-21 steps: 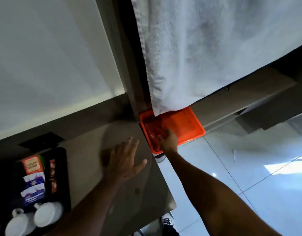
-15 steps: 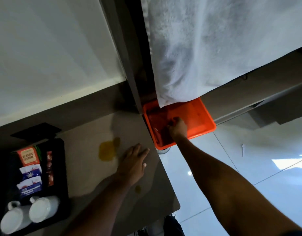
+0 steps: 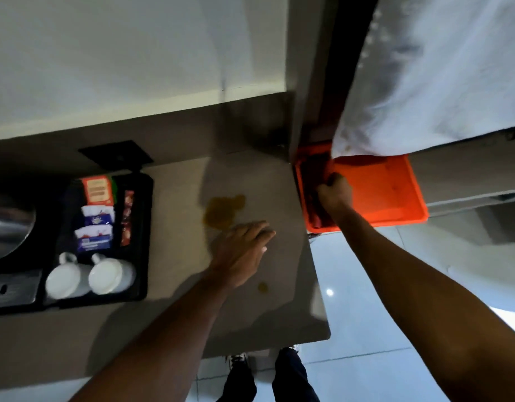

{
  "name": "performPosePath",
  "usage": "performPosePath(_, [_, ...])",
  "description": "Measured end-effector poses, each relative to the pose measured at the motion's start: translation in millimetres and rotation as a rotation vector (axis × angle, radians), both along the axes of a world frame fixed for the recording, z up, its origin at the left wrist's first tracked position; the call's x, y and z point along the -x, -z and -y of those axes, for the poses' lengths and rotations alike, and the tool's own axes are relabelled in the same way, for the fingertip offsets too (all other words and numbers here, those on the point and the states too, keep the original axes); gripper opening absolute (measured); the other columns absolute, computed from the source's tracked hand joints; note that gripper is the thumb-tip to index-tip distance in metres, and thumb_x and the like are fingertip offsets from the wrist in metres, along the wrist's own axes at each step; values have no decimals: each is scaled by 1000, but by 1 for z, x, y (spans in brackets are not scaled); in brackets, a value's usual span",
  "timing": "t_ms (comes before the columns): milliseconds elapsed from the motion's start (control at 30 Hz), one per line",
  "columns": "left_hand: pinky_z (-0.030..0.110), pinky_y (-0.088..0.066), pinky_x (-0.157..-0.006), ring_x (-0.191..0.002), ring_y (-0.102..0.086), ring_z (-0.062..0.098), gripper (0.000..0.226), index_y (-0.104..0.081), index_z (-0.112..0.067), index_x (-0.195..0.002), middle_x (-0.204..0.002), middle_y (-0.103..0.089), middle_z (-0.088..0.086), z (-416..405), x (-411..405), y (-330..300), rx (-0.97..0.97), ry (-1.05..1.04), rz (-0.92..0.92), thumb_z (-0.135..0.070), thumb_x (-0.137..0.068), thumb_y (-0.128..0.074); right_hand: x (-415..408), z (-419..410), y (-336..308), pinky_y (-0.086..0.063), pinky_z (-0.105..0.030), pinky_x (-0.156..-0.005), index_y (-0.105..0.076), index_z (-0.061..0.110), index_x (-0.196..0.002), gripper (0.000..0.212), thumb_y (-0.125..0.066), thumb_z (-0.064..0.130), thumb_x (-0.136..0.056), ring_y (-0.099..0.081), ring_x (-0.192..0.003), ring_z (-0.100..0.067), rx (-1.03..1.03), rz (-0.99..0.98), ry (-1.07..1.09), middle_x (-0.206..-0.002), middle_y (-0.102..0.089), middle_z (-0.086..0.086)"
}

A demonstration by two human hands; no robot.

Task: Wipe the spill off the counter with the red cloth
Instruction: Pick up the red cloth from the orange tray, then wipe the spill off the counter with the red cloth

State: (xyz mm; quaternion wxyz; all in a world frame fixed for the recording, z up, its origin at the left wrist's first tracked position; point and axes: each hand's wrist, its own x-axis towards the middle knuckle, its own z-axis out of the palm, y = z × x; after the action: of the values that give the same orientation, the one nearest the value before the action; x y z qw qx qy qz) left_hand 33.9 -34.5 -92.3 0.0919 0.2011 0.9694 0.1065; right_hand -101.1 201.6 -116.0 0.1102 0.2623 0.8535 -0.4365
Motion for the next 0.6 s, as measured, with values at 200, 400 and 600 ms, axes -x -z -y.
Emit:
performPosePath(200, [54,-44,-108,-138,-48,39,69,-40,-18,-154,-157,-44,18,124,-67,18,129,-456,80,-52,-94,-39,-51,61,3,-41,-63,-107,-37,2,-147,54,-55,14,-98,-49,-137,-48,-130,-23,-363,-145,-52,-30])
performPosePath(400, [58,-25,-122,-154,-25,37,68,-34,-20,-158,-168,-29,13,139,-93,40,37,-447,83,-51,-98,-33,-96,104,8,-8,-76,-120,-33,5,-157,61,-46,31,-103,-8,-161,-35,-496,-94,-693,-172,-17,-5])
performPosePath(600, [55,-15,-127,-159,-8,31,69,-23,-27,-161,-172,-15,7,147,-95,54,-64,-456,62,-54,-98,-34,-90,104,-17,-7,-69,-124,-36,30,-155,82,-39,62,-80,-7,-162,-29,-417,-64,-623,-173,-18,2])
